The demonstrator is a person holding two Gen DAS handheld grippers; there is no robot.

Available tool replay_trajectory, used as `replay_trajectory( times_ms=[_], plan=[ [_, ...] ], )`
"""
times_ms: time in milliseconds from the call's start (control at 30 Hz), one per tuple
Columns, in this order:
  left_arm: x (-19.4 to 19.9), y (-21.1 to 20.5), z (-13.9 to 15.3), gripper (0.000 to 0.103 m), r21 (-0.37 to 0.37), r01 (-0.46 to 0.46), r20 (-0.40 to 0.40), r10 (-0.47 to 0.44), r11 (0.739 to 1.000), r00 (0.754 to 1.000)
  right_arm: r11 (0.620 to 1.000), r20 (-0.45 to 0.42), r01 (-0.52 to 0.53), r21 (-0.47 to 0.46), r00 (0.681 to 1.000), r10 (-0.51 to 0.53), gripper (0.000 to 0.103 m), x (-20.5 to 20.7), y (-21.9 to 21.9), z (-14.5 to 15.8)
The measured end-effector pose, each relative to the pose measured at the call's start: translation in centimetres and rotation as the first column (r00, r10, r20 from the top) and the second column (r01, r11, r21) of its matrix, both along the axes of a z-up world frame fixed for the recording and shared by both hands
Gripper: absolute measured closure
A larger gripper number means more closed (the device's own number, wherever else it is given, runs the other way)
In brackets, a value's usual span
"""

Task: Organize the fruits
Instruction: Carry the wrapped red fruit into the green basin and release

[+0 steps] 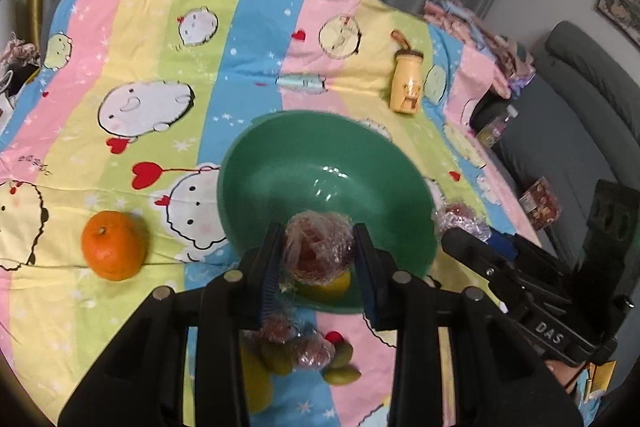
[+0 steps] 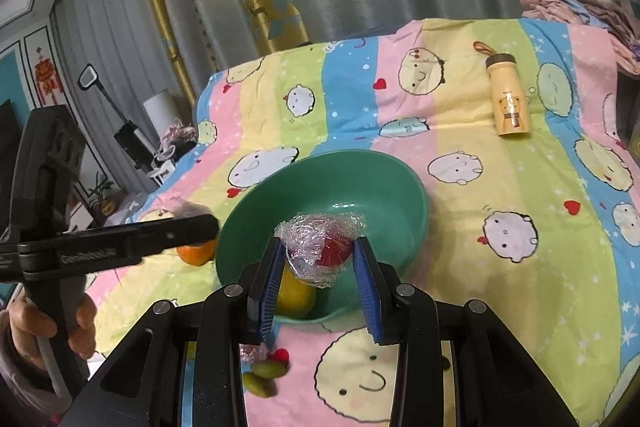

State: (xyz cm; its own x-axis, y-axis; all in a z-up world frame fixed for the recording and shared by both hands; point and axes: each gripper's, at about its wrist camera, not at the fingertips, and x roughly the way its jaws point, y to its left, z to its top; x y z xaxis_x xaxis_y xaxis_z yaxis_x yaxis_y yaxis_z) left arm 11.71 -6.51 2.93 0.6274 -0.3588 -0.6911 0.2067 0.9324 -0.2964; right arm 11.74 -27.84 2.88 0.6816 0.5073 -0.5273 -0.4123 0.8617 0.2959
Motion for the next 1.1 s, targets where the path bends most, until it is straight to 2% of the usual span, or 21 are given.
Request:
replay_trajectory(
  times_ms=[400, 900, 967, 1100],
  plan=[
    [3.1, -2.1, -2.8, 0.069, 0.131, 0.027, -0.051, -0.021, 0.991, 0.999, 0.995, -0.047, -0.033, -0.096, 0.998, 0.028, 0.066, 1.7, 2.2, -2.4],
    [3.9, -2.2, -3.7, 0.068, 0.157, 0.017, -0.064, -0.007, 0.987, 0.998, 0.996, -0.073, -0.034, -0.088, 0.997, 0.027, 0.066, 2.1, 2.4, -2.9],
    [3.9, -2.2, -3.7, 0.065, 0.161, 0.01, -0.059, -0.001, 0.987, 0.998, 0.995, -0.075, -0.033, -0.089, 0.997, 0.026, 0.065, 2.1, 2.4, -3.0],
    [3.9, -1.9, -3.3, 0.05, 0.148, 0.003, -0.045, 0.003, 0.989, 0.999, 0.996, -0.066, -0.027, -0.08, 0.998, 0.022, 0.052, 2.0, 2.3, -2.8]
  ],
)
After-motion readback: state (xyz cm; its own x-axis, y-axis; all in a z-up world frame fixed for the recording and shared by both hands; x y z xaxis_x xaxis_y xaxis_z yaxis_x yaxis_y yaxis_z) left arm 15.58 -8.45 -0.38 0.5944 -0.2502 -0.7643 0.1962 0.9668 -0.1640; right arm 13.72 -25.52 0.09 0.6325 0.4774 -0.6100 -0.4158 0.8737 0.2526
